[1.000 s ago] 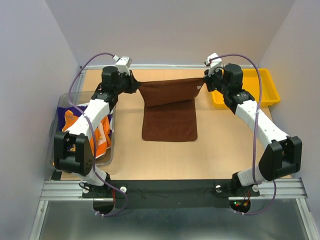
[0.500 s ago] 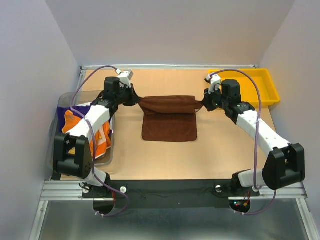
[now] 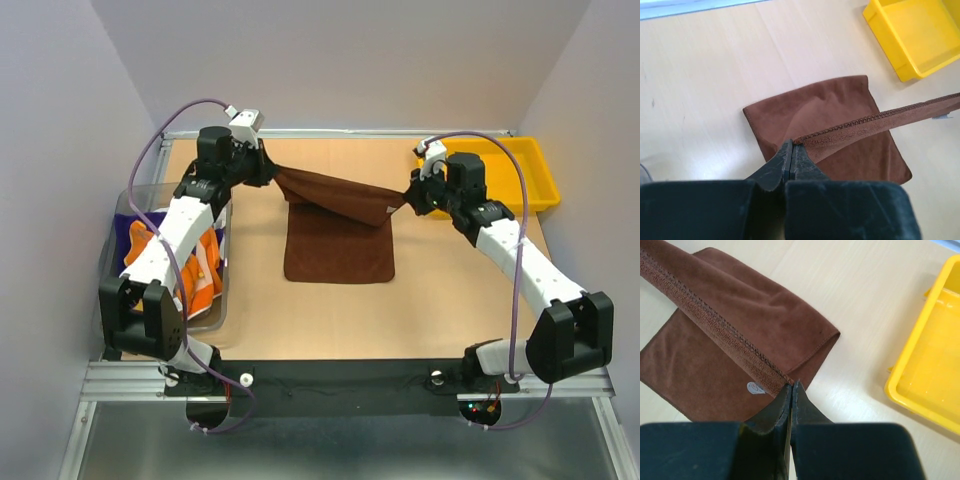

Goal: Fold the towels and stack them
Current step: Fold the towel

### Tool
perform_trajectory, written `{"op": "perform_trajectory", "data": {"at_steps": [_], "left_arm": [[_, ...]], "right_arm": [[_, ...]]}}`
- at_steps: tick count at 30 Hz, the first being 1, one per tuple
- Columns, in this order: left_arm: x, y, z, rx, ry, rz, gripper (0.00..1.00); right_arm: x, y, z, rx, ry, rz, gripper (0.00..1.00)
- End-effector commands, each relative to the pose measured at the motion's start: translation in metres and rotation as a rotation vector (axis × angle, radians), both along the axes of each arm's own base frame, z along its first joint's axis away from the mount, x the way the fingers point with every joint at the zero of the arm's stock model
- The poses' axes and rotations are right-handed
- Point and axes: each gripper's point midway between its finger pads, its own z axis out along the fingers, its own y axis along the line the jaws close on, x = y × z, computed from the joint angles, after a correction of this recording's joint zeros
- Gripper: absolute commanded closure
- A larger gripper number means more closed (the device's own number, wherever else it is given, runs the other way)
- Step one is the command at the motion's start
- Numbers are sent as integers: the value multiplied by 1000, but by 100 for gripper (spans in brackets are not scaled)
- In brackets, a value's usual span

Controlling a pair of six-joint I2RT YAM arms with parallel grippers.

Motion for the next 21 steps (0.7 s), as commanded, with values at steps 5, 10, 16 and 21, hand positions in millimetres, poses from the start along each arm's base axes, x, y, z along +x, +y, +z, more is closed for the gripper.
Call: {"op": "perform_trajectory", "data": {"at_steps": [5, 10, 16, 21], "left_arm": [[-10, 13, -13, 11, 20, 34, 100], [-25, 15, -39, 3, 59, 38, 100], [-30, 18, -48, 5, 76, 54, 100], [-28, 23, -47, 23, 63, 78, 100]], "right_arm": [[2, -21, 13, -37, -42, -83, 99], [8, -21, 19, -50, -59, -81, 99], [24, -19, 49, -48, -123, -84, 100], [32, -15, 72, -34, -169, -69, 99]]}}
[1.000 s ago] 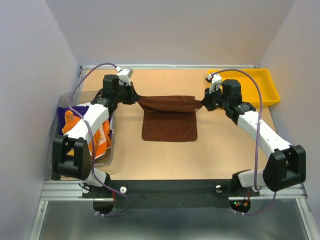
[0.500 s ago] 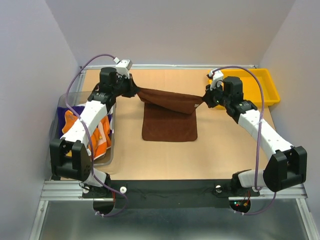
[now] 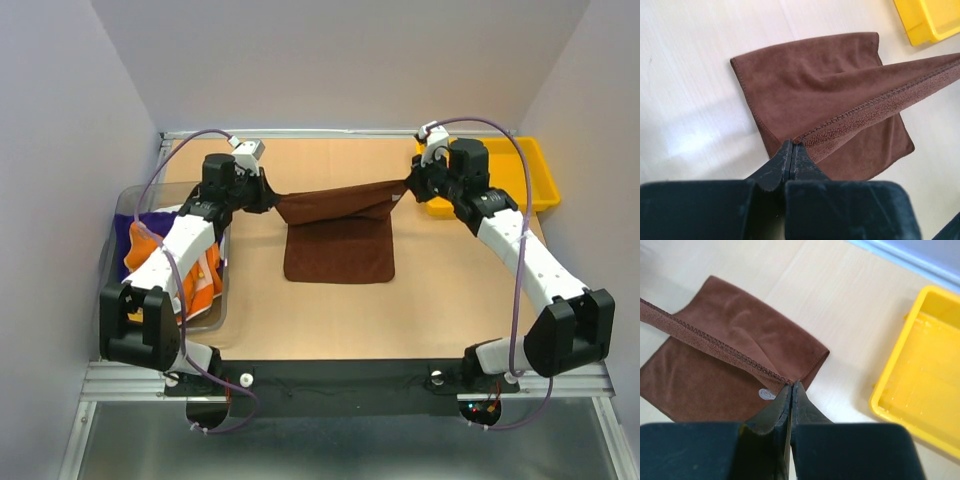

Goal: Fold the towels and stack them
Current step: Fold the towel

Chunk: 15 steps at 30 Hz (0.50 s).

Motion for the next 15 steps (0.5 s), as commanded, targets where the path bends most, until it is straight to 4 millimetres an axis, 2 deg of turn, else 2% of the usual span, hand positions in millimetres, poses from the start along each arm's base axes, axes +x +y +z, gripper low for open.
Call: {"op": "perform_trajectory", "data": {"at_steps": [1, 5, 10, 15], "left_arm": [[8, 19, 17, 36, -80, 77, 100], [8, 20, 16, 36, -77, 83, 100], [5, 21, 10, 42, -69, 80, 100], [-5, 22, 1, 38, -41, 79, 100]], "right_arm": [[17, -13, 46, -18, -124, -50, 99], [14, -10, 48, -8, -126, -31, 100], [5, -9, 30, -5, -85, -18, 99], [-9, -12, 13, -5, -49, -21, 100]]}}
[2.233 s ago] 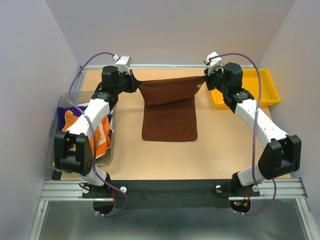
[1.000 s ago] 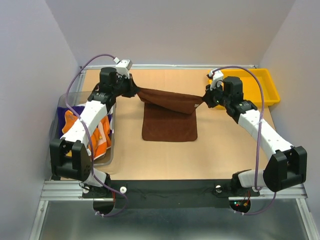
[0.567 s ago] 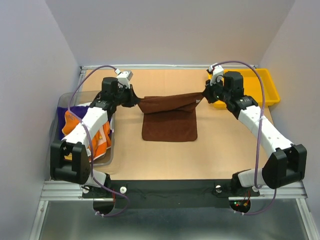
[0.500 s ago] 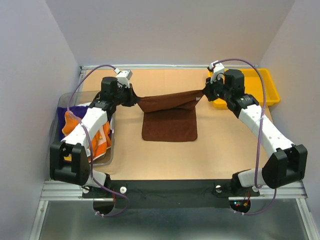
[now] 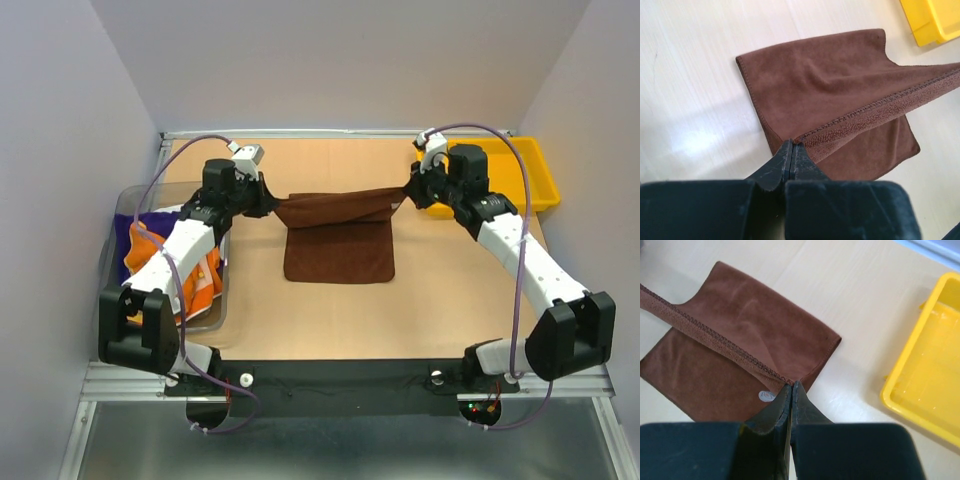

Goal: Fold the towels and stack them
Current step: Fold the towel

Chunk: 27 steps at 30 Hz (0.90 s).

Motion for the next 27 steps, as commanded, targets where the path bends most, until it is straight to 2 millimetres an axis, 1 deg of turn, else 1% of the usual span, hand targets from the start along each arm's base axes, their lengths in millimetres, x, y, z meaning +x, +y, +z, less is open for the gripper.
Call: {"op": "perform_trajectory", "data": {"at_steps": [1, 4, 5, 8, 9, 11, 12, 14, 15, 16, 17, 18, 19, 20, 23, 24, 25, 27], "left_arm": [[-6, 17, 3, 22, -19, 57, 100], [-17, 15, -10, 6, 29, 54, 100], [-23, 15, -20, 5, 55, 51, 100], [-30, 16, -32, 2, 88, 59, 100], [-35, 16, -40, 0, 110, 54, 100], [-41, 14, -48, -17, 144, 57, 100], [-46, 13, -55, -27, 168, 50, 100], [-53, 11, -62, -43, 192, 51, 100], [-59, 10, -72, -52, 217, 58, 99], [-62, 10, -76, -56, 230, 65, 97], [-68, 11, -87, -56, 260, 76, 95], [-71, 10, -90, -72, 278, 89, 91], [-74, 10, -94, -78, 295, 94, 89], [-78, 10, -99, -84, 315, 103, 88], [-82, 8, -105, -113, 325, 125, 81], [-85, 8, -107, -119, 328, 128, 78], [-86, 7, -108, -126, 331, 132, 72], [-92, 6, -111, -141, 342, 139, 70]], "right_arm": [[-7, -17, 9, -13, -43, -57, 99], [-19, -16, -8, 6, 7, -53, 99], [-24, -16, -18, 11, 36, -53, 99], [-37, -10, -35, 64, 111, -53, 100], [-45, -10, -49, 82, 166, -66, 100], [-53, -9, -61, 106, 221, -82, 100], [-59, -9, -73, 121, 272, -102, 100], [-66, -9, -85, 130, 314, -115, 100], [-69, -9, -92, 140, 341, -131, 100], [-74, -10, -103, 138, 370, -139, 100], [-77, -10, -109, 138, 391, -139, 100], [-82, -10, -121, 139, 428, -148, 99], [-82, -9, -122, 146, 439, -146, 100], [-87, -8, -131, 147, 469, -142, 99], [-93, -6, -144, 156, 519, -151, 99], [-94, -5, -146, 163, 533, -155, 100], [-95, -4, -148, 167, 544, -155, 99], [-98, -2, -151, 177, 561, -147, 99]]}}
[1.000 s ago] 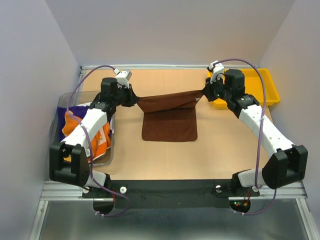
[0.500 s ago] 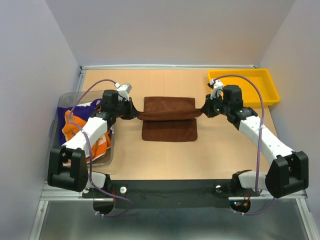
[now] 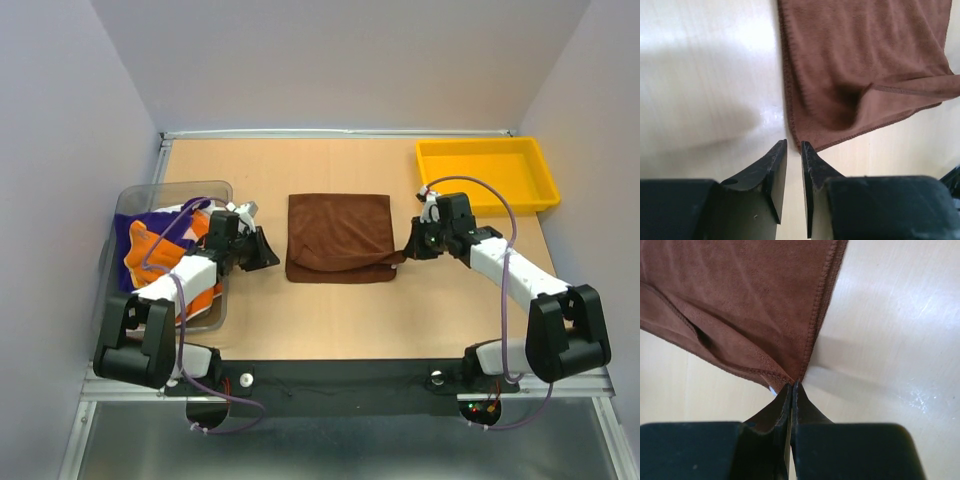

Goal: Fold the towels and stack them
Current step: Fold the towel

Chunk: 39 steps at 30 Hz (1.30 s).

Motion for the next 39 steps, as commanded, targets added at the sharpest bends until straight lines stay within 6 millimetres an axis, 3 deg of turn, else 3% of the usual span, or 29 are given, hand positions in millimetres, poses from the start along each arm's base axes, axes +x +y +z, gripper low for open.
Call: {"op": "perform_trajectory", "data": {"at_steps": [1, 4, 7, 14, 18, 22, 30, 39], "left_arm": [[4, -1, 12, -37, -62, 51, 69], [5, -5, 14, -58, -65, 52, 72], [8, -9, 22, -70, -89, 35, 70], [17, -28, 56, -32, -202, -83, 31], [23, -49, 64, 25, -223, -156, 30], [32, -58, 42, 77, -175, -164, 31], [54, -65, 27, 131, -141, -163, 35], [35, -78, 8, 136, -68, -232, 43]], "right_arm": [[-3, -2, -5, 26, 30, -26, 100], [-2, -3, -8, 15, 34, -28, 99], [5, 0, 3, 23, 3, -16, 99], [9, 2, 8, 25, -17, 8, 99], [7, 2, 4, 21, -7, 16, 99], [6, 3, 3, 24, -3, 22, 99], [5, 3, 2, 20, -7, 32, 99], [8, 3, 3, 15, -12, 35, 99]]}}
